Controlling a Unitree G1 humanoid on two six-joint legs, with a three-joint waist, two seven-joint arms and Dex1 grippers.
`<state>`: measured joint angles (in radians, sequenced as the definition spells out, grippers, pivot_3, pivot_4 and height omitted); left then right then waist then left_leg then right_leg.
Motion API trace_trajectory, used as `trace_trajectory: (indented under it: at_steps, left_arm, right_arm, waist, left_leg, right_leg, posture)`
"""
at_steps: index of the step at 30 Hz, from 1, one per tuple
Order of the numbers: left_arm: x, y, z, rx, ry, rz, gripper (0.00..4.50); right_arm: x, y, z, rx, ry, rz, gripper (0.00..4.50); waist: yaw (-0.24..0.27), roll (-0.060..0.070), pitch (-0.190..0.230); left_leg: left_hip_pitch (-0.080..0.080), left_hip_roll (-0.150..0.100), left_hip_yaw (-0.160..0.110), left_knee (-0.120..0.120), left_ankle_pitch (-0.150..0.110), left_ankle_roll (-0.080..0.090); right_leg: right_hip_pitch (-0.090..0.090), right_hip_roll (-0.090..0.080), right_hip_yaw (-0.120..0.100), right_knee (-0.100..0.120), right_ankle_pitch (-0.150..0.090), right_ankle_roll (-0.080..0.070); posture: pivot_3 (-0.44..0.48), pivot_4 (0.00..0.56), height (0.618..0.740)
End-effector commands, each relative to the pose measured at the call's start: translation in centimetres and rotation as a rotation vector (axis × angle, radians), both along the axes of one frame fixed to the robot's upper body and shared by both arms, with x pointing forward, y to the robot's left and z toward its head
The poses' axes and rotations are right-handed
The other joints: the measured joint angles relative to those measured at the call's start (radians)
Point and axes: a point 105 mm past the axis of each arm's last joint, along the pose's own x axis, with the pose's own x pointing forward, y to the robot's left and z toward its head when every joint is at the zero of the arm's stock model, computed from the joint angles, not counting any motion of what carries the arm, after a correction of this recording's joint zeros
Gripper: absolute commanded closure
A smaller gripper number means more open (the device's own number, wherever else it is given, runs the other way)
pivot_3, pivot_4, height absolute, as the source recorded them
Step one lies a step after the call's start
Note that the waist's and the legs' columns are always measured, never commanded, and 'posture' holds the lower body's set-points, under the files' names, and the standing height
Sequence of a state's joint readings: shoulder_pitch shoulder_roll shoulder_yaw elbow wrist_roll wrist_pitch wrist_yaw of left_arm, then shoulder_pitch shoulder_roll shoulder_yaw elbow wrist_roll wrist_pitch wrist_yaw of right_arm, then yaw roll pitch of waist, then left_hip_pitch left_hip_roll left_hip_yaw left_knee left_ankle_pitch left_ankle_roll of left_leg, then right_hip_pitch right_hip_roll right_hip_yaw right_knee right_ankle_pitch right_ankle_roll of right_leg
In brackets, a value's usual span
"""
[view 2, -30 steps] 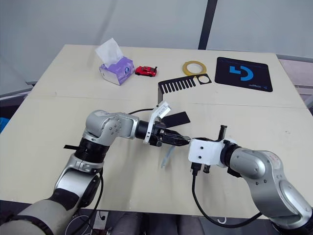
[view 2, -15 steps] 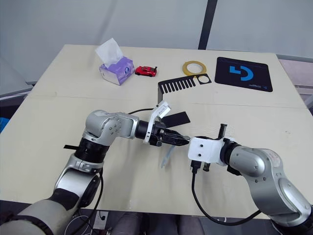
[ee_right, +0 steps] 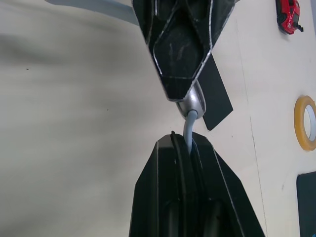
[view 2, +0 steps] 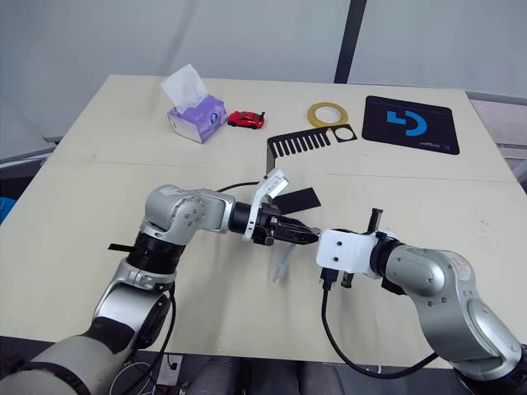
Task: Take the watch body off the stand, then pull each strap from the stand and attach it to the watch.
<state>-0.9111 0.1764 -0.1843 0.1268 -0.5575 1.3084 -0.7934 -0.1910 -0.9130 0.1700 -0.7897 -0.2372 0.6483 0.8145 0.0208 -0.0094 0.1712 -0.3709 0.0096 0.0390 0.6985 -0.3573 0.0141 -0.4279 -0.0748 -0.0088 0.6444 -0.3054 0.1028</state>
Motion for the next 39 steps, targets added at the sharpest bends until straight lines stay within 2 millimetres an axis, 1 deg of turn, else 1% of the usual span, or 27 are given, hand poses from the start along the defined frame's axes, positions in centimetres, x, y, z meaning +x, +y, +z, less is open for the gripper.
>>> trace_trajectory:
  at_steps: [1,6,15,22,30,33,34,37,38,39]
  left_arm:
    - [-1.0,-0.9,1.6,-0.058,-0.036,-0.064,2.8]
    - [-0.9,-0.8,1.4,-0.052,-0.038,-0.061,2.8]
    - [-0.1,0.0,0.8,-0.029,-0.052,-0.028,2.8]
    - [0.0,-0.2,0.8,-0.031,-0.053,-0.027,2.8]
    - [-0.1,-0.1,1.0,-0.032,-0.06,-0.041,2.8]
    - [-0.2,0.3,1.2,-0.035,-0.09,-0.067,2.8]
    - [-0.3,0.5,1.3,-0.037,-0.107,-0.078,2.8]
    - [-0.5,1.6,1.7,-0.041,-0.207,-0.143,2.8]
    - [-0.6,2.1,1.8,-0.043,-0.247,-0.169,2.8]
    - [-0.7,2.5,1.9,-0.046,-0.283,-0.196,2.8]
  right_arm:
    - [-0.3,0.5,1.0,0.009,-0.052,0.02,4.5]
    - [-0.3,0.4,1.1,0.006,-0.056,0.017,4.5]
    - [-0.5,0.1,1.9,0.0,-0.081,0.013,4.5]
    - [-0.8,0.4,2.1,0.006,-0.087,0.022,4.5]
    - [-0.7,0.2,2.4,0.007,-0.107,0.014,4.5]
    - [-0.9,0.3,2.4,0.066,-0.065,0.016,3.39]
    - [-1.2,0.3,2.5,0.087,-0.036,0.027,2.94]
    - [-2.4,-0.3,3.3,0.192,0.065,0.058,1.27]
    - [-3.0,-0.5,3.5,0.246,0.117,0.075,0.87]
    - [-3.6,-0.5,3.8,0.295,0.161,0.098,0.33]
  waist:
    - [0.0,0.0,0.0]
    - [0.0,0.0,0.0]
    - [0.0,0.0,0.0]
    - [0.0,0.0,0.0]
    - [0.0,0.0,0.0]
    - [0.0,0.0,0.0]
    - [-0.001,0.0,0.0]
    - [-0.001,0.0,0.0]
    - [-0.001,0.0,0.0]
    - [-0.001,0.0,0.0]
  left_leg:
    - [0.0,0.0,0.0,0.0,0.0,0.0]
    - [0.0,0.0,0.0,0.0,0.0,0.0]
    - [0.0,0.0,0.0,0.0,0.0,0.0]
    - [0.0,0.0,0.0,0.0,0.0,0.0]
    - [0.0,0.0,0.0,0.0,0.0,0.0]
    - [0.0,0.0,0.0,0.0,0.0,0.0]
    - [0.0,0.0,0.0,0.0,0.0,0.0]
    - [0.0,0.0,0.0,0.0,0.0,0.0]
    - [0.0,0.0,0.0,0.0,0.0,0.0]
    - [0.0,0.0,0.0,0.0,0.0,0.0]
  right_leg:
    - [0.0,0.0,0.0,0.0,0.0,0.0]
    - [0.0,0.0,0.0,0.0,0.0,0.0]
    - [0.0,0.0,0.0,0.0,0.0,0.0]
    - [0.0,0.0,0.0,0.0,0.0,0.0]
    - [0.0,0.0,0.0,0.0,0.0,0.0]
    - [0.0,0.0,0.0,0.0,0.0,0.0]
    - [0.0,0.0,0.0,0.0,0.0,0.0]
    - [0.0,0.0,0.0,0.0,0.0,0.0]
    - [0.0,0.0,0.0,0.0,0.0,0.0]
    - [0.0,0.0,0.0,0.0,0.0,0.0]
  posture:
    - [0.0,0.15,0.738]
    - [0.0,0.15,0.738]
    - [0.0,0.15,0.738]
    - [0.0,0.15,0.738]
    - [0.0,0.15,0.738]
    - [0.0,0.15,0.738]
    - [0.0,0.15,0.738]
    - [0.0,0.15,0.738]
    - [0.0,0.15,0.738]
    - [0.0,0.15,0.738]
